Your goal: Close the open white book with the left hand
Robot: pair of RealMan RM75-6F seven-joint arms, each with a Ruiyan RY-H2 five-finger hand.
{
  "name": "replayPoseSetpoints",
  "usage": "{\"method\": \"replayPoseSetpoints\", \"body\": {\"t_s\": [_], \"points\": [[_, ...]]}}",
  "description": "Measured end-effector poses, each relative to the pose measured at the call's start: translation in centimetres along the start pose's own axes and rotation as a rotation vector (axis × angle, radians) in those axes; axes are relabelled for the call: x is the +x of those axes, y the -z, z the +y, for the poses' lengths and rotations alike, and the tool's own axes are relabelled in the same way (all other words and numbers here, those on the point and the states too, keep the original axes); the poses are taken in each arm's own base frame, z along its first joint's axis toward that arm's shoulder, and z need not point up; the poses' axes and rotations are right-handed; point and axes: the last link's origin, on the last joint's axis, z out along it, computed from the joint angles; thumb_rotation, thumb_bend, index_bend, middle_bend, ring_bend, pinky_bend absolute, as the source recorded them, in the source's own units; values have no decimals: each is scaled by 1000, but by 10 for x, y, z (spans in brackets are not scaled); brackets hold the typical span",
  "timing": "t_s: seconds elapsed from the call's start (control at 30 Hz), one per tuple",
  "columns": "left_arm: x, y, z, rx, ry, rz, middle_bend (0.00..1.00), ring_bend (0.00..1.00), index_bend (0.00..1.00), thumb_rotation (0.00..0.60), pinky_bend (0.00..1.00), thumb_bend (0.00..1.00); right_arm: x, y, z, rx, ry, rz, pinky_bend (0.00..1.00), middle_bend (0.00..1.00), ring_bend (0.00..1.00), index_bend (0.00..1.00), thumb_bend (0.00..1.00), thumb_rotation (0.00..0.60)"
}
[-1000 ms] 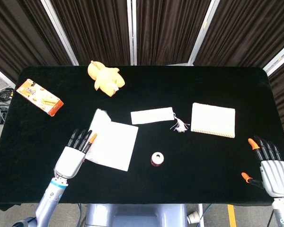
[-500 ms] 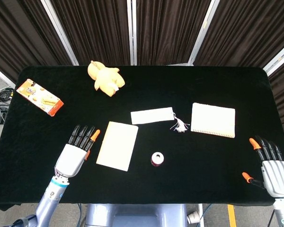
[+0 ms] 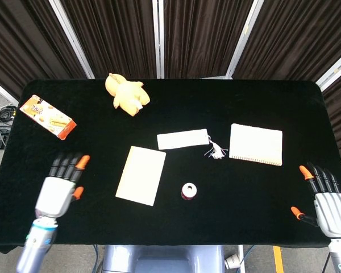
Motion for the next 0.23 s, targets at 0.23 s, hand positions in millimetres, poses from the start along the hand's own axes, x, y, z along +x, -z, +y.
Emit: {"method": "replayPoseSetpoints", "body": {"t_s": [0.23], "points": [[18,43,-47,130,55,-53,0,0,0,600,0,264,0,1,-2,12,4,4,0,0,0,18,32,600]]}}
